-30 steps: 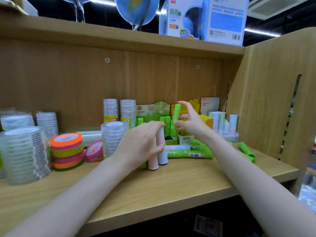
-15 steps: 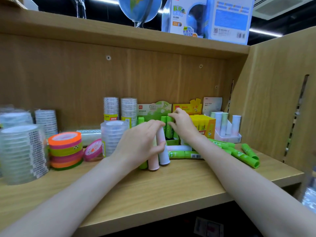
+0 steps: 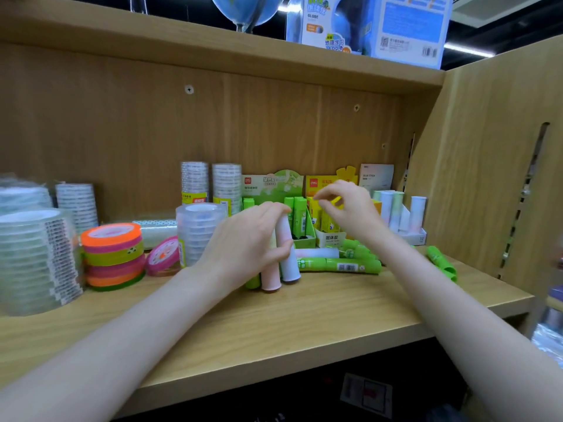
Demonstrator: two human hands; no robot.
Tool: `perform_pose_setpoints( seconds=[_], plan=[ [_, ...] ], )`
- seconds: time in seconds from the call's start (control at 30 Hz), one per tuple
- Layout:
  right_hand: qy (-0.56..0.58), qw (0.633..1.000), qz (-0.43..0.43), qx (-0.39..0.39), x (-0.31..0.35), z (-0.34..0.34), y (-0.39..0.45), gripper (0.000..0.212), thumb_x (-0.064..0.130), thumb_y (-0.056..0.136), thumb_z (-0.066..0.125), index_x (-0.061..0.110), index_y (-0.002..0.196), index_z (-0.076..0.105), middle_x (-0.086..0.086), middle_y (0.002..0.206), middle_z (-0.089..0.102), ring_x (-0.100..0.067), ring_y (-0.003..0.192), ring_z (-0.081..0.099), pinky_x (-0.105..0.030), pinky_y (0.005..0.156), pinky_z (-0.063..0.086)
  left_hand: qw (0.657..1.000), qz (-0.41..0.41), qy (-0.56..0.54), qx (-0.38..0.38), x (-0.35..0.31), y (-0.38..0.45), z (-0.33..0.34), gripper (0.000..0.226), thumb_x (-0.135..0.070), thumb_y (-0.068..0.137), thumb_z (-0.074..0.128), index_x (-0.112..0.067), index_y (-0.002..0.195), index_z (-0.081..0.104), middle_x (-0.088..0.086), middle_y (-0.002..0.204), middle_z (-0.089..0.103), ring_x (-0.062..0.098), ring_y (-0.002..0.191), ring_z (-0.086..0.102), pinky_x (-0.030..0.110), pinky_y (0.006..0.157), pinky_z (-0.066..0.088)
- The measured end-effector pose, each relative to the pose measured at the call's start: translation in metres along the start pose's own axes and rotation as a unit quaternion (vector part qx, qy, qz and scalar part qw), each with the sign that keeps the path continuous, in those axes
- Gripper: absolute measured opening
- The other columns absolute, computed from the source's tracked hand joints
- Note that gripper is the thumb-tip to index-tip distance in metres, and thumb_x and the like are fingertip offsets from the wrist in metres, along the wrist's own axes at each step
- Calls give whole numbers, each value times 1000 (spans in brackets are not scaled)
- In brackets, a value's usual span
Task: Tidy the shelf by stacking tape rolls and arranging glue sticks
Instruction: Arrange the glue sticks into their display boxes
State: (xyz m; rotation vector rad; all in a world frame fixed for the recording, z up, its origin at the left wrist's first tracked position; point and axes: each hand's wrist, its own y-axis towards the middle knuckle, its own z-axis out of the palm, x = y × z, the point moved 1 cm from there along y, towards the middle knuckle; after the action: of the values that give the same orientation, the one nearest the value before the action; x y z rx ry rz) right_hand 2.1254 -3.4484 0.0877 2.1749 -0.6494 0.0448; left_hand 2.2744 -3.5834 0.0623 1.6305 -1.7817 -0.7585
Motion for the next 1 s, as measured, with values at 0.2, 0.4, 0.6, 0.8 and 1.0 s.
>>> perform_pose_setpoints(
  seconds=[0.2,0.4,0.6,0.8,1.0],
  plan=[
    [9,967,-31,253,5,-18,-50,16,21,81,70,19,97,69,12,86,65,3,77,57,-8,67,42,1000,-2,6,2,-1,1,0,55,-46,78,42,-14,121,55,-1,111,64,22,99,62,36,68,51],
    [15,977,-52,207,4,0,-59,23,21,83,68,16,106,65,12,94,59,-4,86,52,-4,67,38,1000,-7,6,3,-3,0,0,46,-37,84,57,-15,124,53,-1,115,62,21,104,60,35,71,47],
    [289,947,129,56,-6,-13,-49,7,13,91,56,10,97,60,-3,83,62,-5,67,59,-17,62,48,1000,-5,5,5,-1,0,0,52,-44,77,45,-14,118,57,-1,107,65,22,95,63,37,64,52],
    [609,724,323,-1,-14,-19,-44,5,4,89,56,2,93,53,-16,98,61,-18,71,69,-18,61,55,1000,-6,4,3,-2,0,-1,50,-41,77,48,-14,119,56,-1,108,65,21,96,63,36,65,52],
    [680,640,356,26,-15,-20,-41,13,3,86,56,-1,98,55,-16,94,64,-20,80,65,-22,67,58,1000,-5,7,7,-1,0,0,50,-42,77,47,-14,117,58,-1,104,66,21,92,64,35,61,52]
  ],
)
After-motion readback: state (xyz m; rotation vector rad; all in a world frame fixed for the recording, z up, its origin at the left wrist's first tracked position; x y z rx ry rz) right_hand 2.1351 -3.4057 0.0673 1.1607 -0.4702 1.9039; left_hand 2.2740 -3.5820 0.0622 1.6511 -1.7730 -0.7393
